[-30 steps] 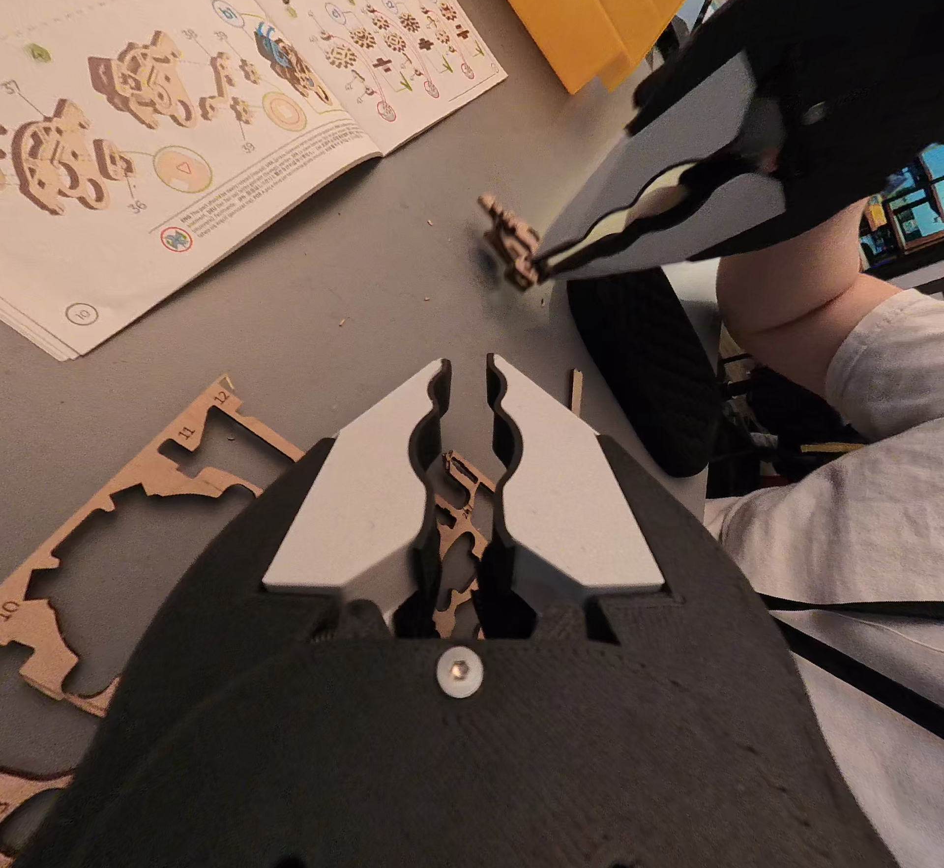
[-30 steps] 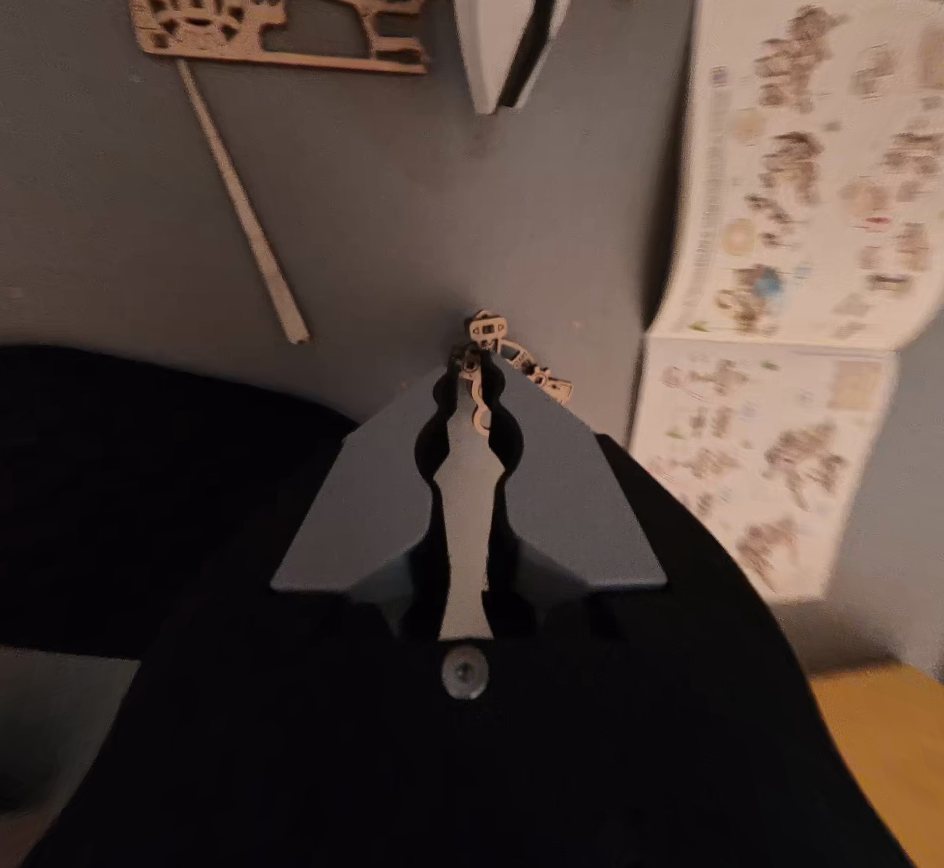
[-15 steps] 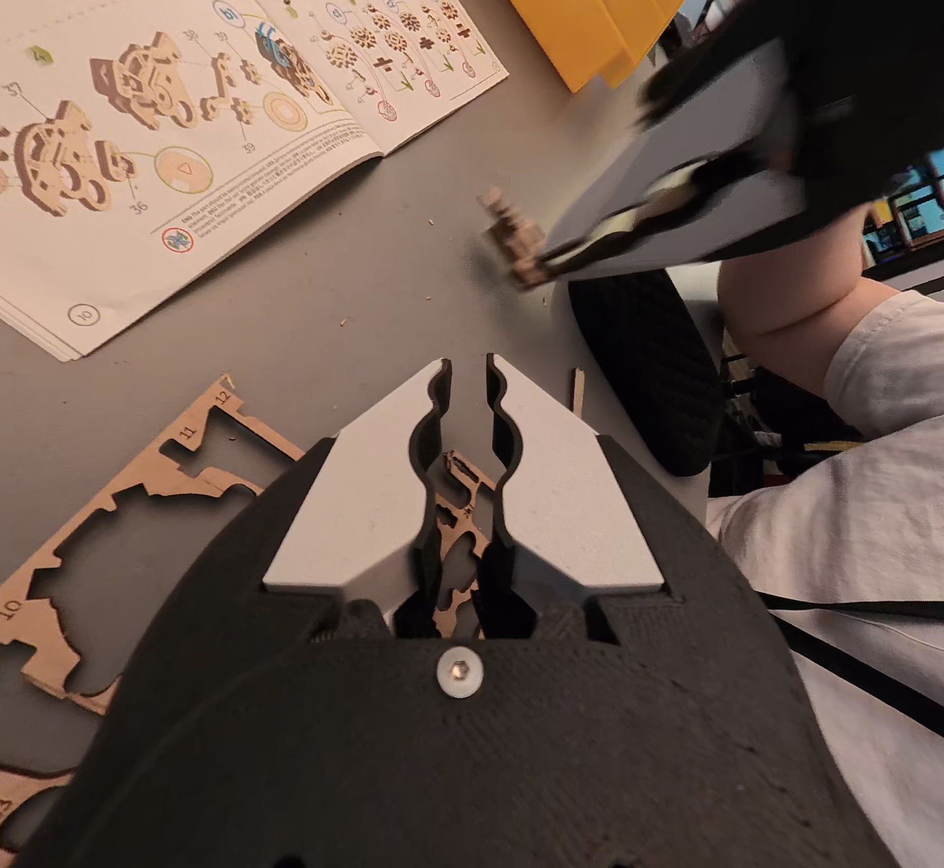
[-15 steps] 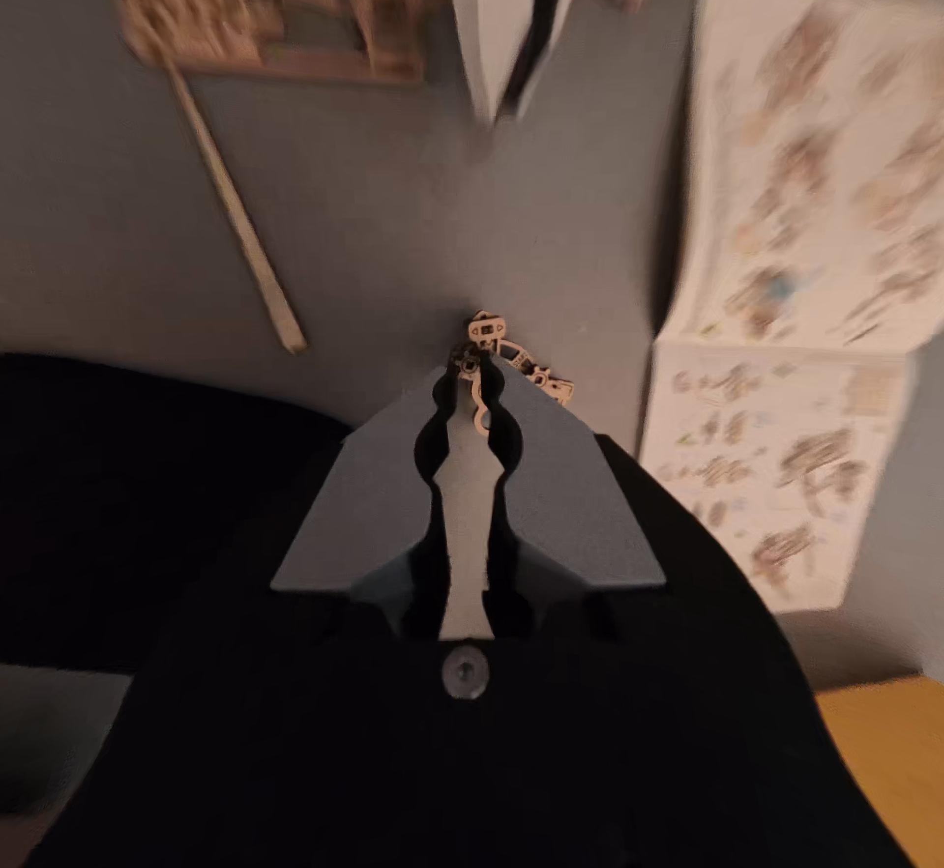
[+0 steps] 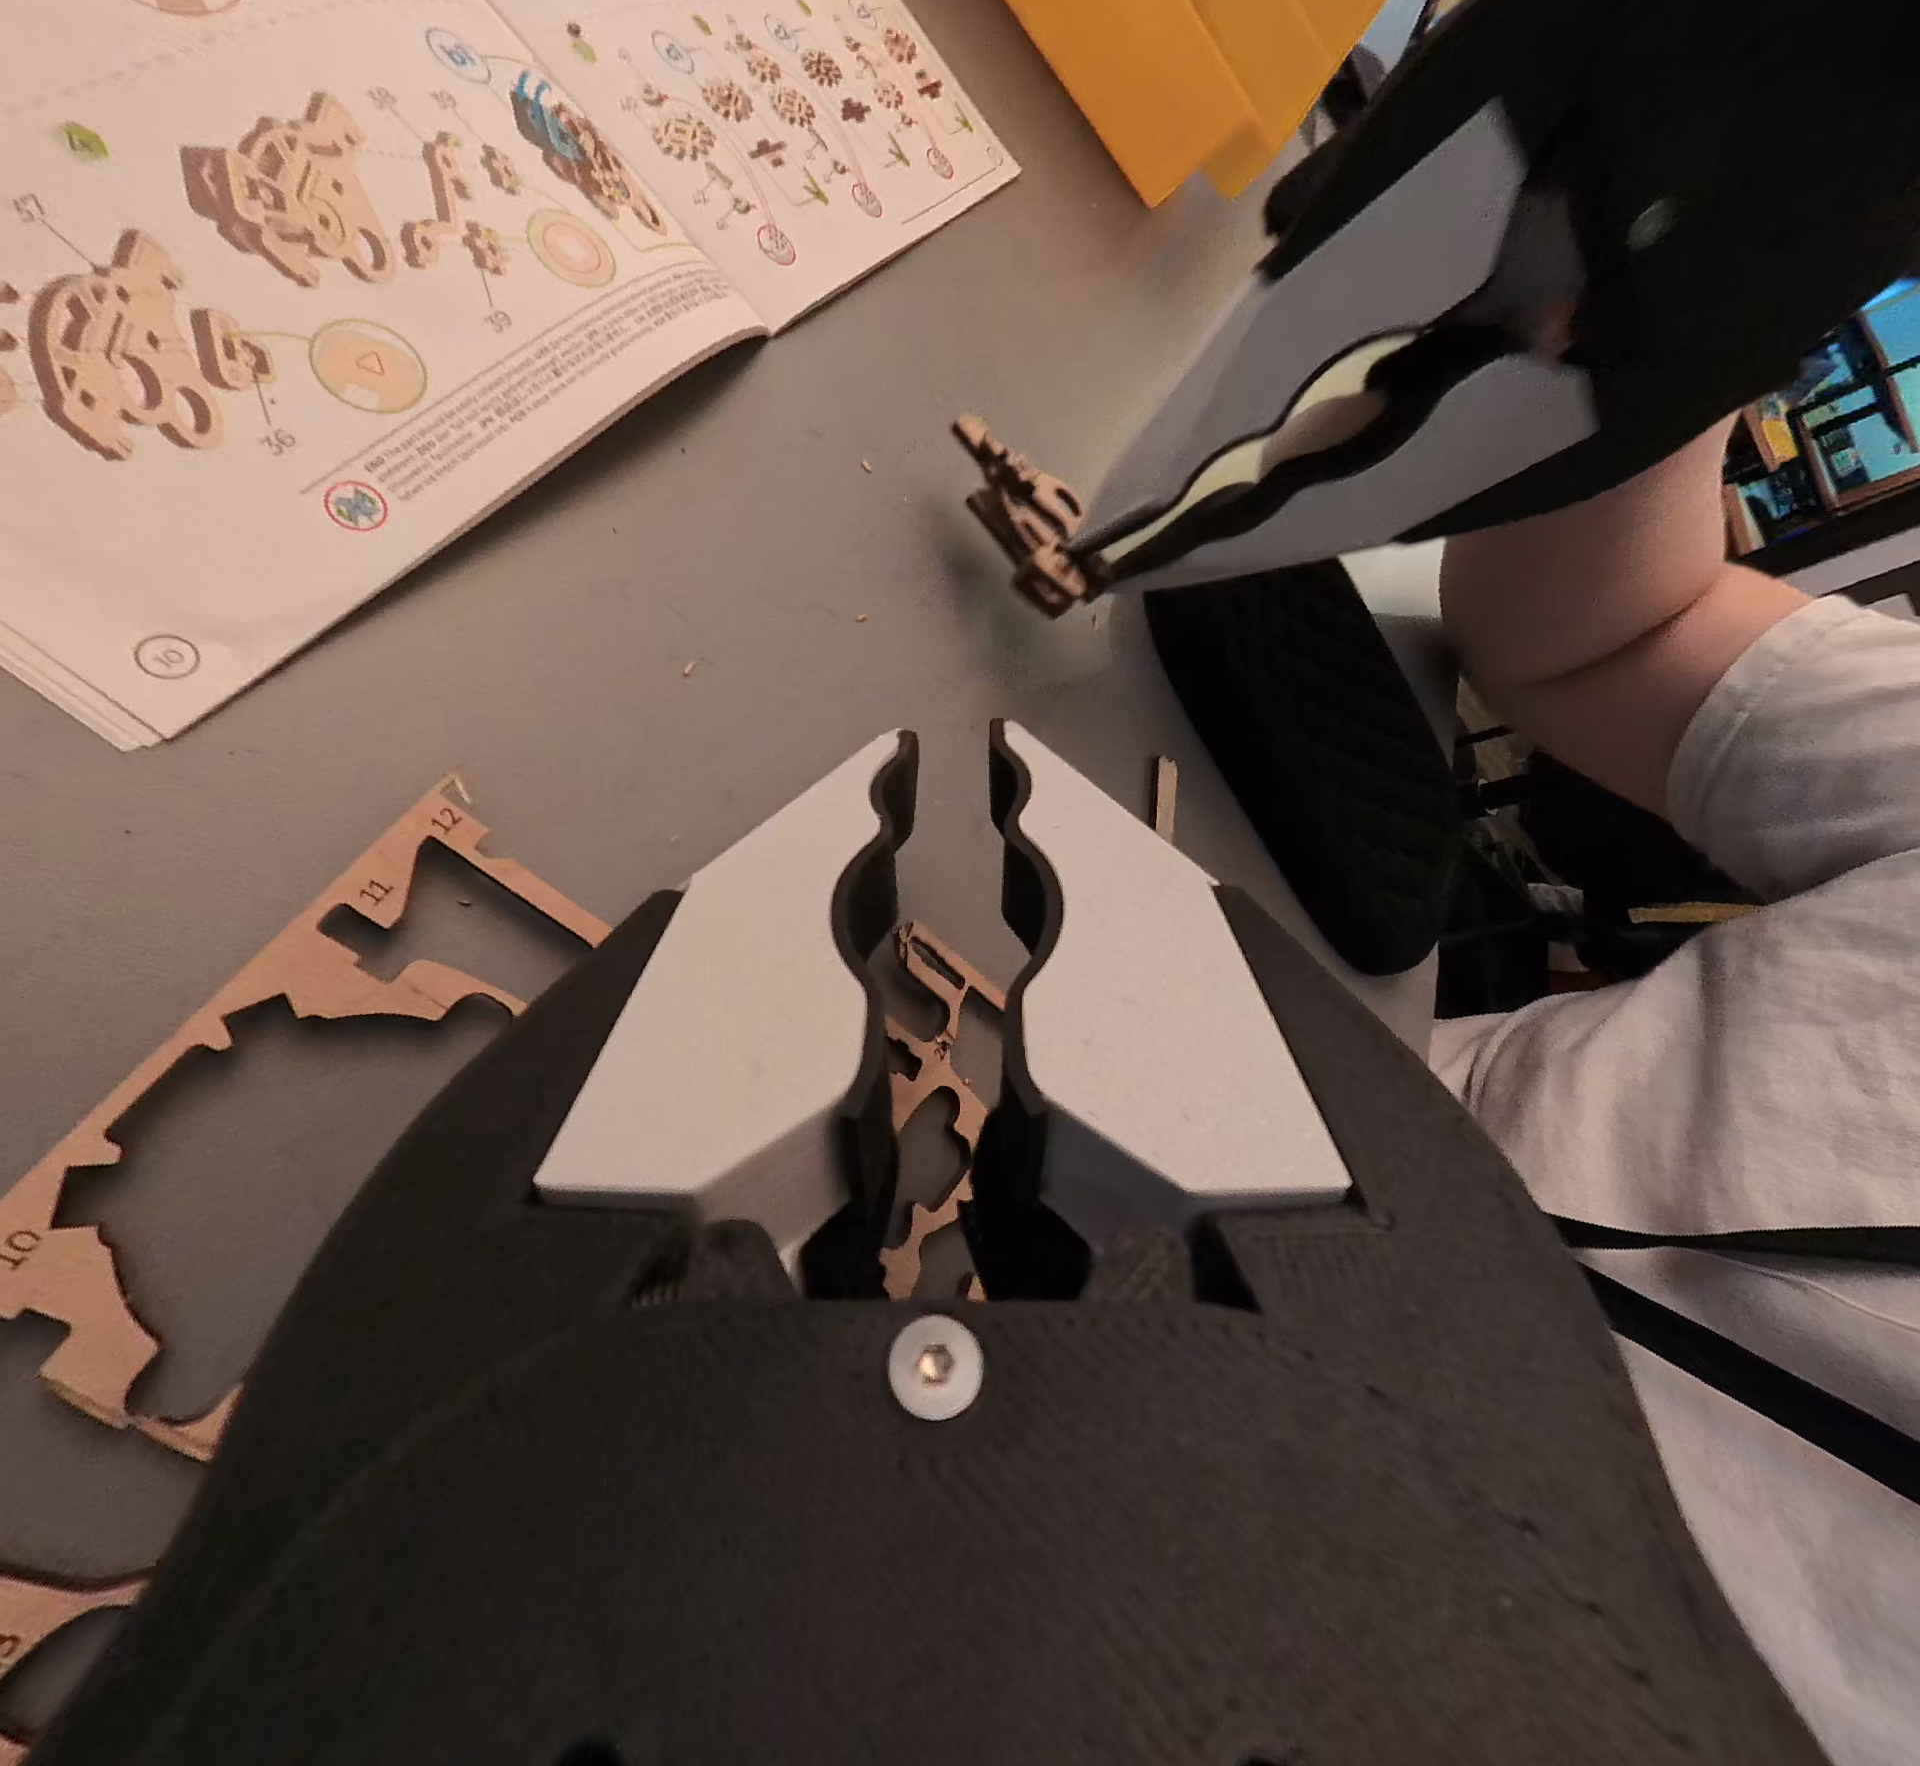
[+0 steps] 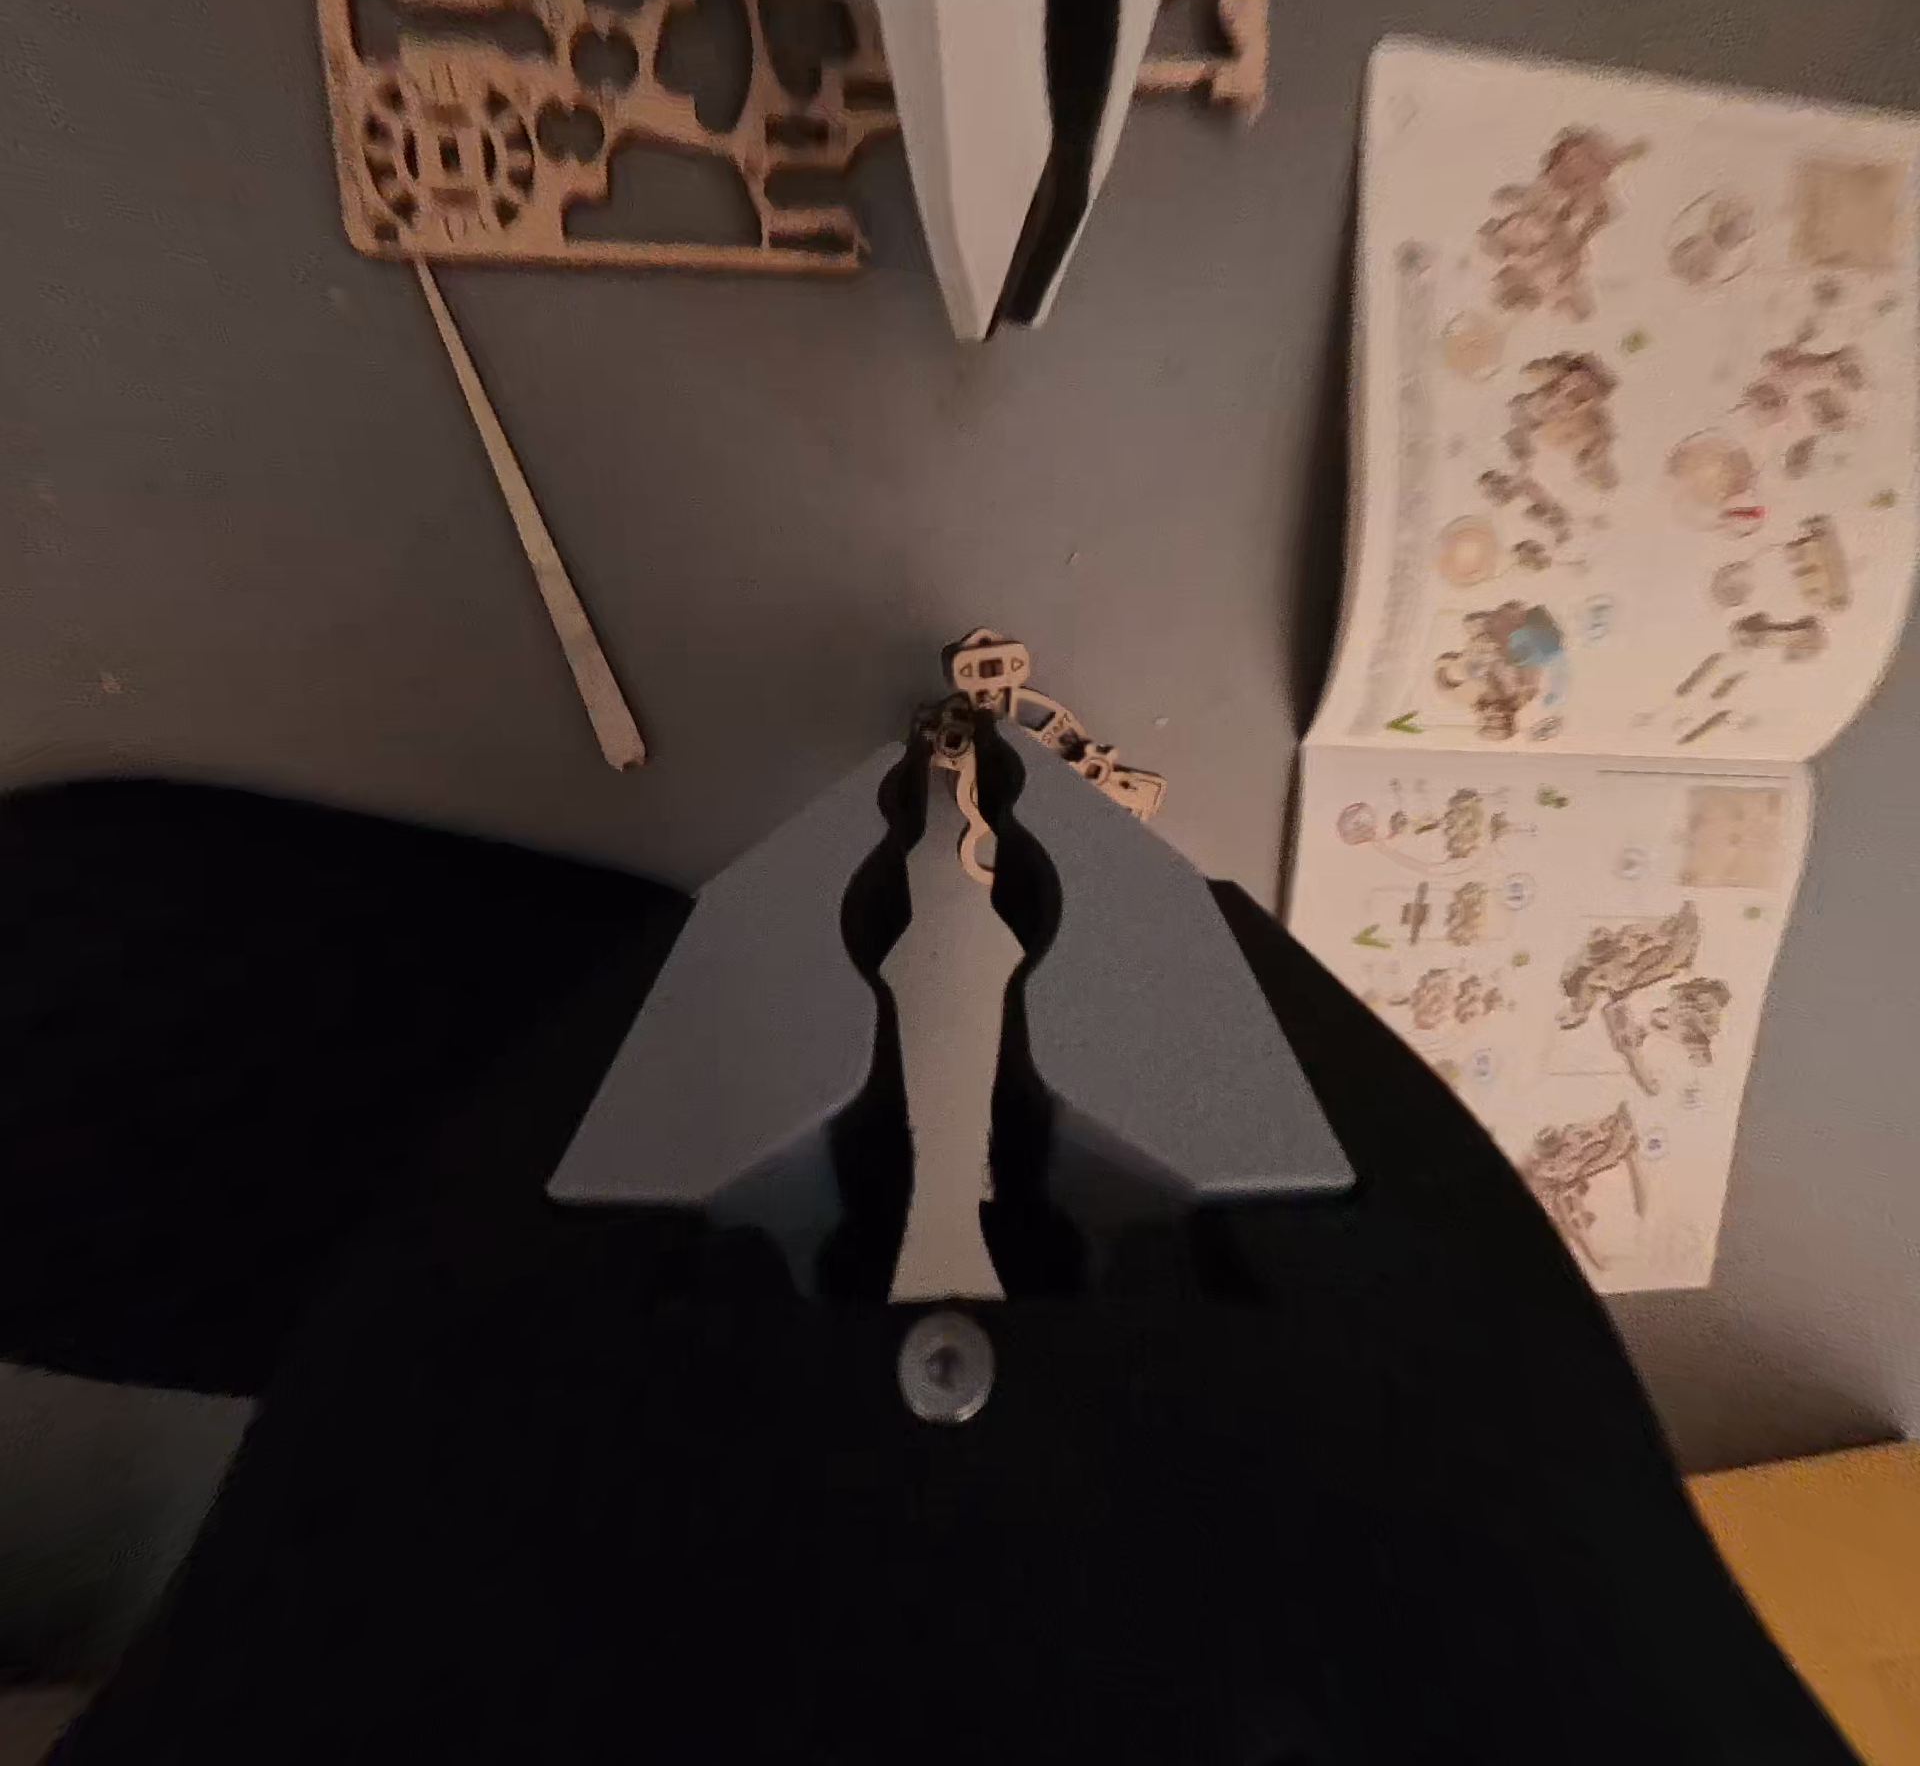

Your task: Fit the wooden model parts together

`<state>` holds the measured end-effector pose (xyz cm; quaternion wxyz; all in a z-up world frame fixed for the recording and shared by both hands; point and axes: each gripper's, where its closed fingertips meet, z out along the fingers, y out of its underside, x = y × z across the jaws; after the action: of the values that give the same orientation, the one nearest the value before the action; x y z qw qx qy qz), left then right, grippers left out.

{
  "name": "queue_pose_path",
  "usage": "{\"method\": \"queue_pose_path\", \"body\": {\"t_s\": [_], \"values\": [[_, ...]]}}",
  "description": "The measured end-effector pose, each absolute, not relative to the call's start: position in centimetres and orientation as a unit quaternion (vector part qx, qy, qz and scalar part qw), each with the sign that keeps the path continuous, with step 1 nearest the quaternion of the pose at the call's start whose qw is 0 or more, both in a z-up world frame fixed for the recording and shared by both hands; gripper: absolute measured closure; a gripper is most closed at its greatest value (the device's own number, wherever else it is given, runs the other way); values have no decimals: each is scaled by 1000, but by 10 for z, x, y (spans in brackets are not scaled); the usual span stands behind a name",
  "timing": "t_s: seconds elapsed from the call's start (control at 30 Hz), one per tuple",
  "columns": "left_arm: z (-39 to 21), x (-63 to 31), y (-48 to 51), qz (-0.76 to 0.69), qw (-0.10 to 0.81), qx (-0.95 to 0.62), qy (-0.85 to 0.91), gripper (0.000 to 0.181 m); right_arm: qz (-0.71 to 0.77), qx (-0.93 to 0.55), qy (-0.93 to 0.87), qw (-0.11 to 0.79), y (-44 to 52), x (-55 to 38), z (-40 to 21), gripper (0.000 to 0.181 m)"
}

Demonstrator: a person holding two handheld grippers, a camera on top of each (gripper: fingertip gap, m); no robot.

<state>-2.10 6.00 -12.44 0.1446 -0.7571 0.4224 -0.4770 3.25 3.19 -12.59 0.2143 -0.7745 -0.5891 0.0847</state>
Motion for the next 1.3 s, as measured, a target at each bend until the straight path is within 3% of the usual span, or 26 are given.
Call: {"method": "queue_pose_path", "body": {"t_s": [0.03, 0.27, 0.63, 0.9, 1.3], "values": [[-122, -21, 60, -480, 150, -754, 424, 169, 105, -770, -580, 243, 34, 27, -113, 174], [-75, -11, 51, -542, 225, -673, 451, 163, 369, -717, -465, 364, 34, -2, -15, 174], [-17, -11, 31, -562, 371, -555, 488, 157, 557, -660, -382, 328, 21, -8, 20, 173], [4, -19, 30, -575, 414, -519, 478, 158, 580, -661, -350, 323, 29, -6, 21, 173], [4, -19, 27, -523, 467, -501, 507, 161, 416, -697, -415, 411, 27, -18, 21, 174]]}}
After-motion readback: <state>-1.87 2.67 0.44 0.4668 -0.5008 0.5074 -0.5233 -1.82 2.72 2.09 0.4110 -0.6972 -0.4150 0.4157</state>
